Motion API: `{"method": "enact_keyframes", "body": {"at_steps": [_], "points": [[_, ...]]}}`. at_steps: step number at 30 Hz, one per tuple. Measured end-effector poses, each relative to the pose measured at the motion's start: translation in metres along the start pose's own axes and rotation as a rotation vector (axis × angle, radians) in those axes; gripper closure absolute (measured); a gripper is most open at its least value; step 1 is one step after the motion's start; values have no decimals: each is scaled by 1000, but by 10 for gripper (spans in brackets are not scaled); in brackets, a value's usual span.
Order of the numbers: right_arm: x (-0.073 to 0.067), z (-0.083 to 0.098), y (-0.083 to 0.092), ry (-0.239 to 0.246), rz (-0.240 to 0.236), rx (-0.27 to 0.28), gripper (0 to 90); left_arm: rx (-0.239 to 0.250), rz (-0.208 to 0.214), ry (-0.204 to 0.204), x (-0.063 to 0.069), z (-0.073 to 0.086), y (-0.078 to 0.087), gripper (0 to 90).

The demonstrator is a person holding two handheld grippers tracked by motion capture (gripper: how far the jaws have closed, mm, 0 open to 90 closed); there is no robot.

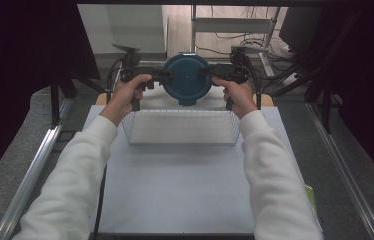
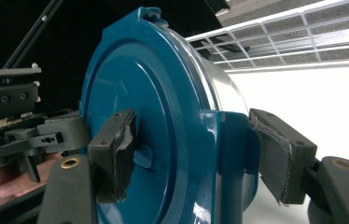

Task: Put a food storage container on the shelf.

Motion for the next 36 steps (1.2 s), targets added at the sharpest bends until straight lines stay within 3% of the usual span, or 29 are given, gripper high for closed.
{"method": "enact_keyframes", "body": {"at_steps": [5,13,23,30,32,33,36], "points": [[10,-4,-5,-62,-1,14,336,-3,5,48,-5,-3,-8,399],[22,-6,-11,-120,13,30,335,5,22,118,-15,-6,-19,383],[26,-7,-15,-134,14,49,305,4,5,106,-16,-4,-23,333],[20,-8,-7,-75,45,80,124,31,-27,49,-5,-2,-22,157],[15,-7,-2,-28,71,92,101,47,-40,33,-4,-2,-18,149],[7,-5,5,21,98,100,76,65,-57,12,-3,-2,-13,144],[2,-3,11,56,97,126,77,86,-68,-14,0,-2,-4,144]]}}
Point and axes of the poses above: each handheld gripper's, and its own axes: y roughly backward along the jaws, z roughly out of its underside, x roughly to its right, the point moved 6 cm from there along -y, roughly forward along the jaws, and after that the axes turned 8 degrees about -z, right-handed, at the moved point
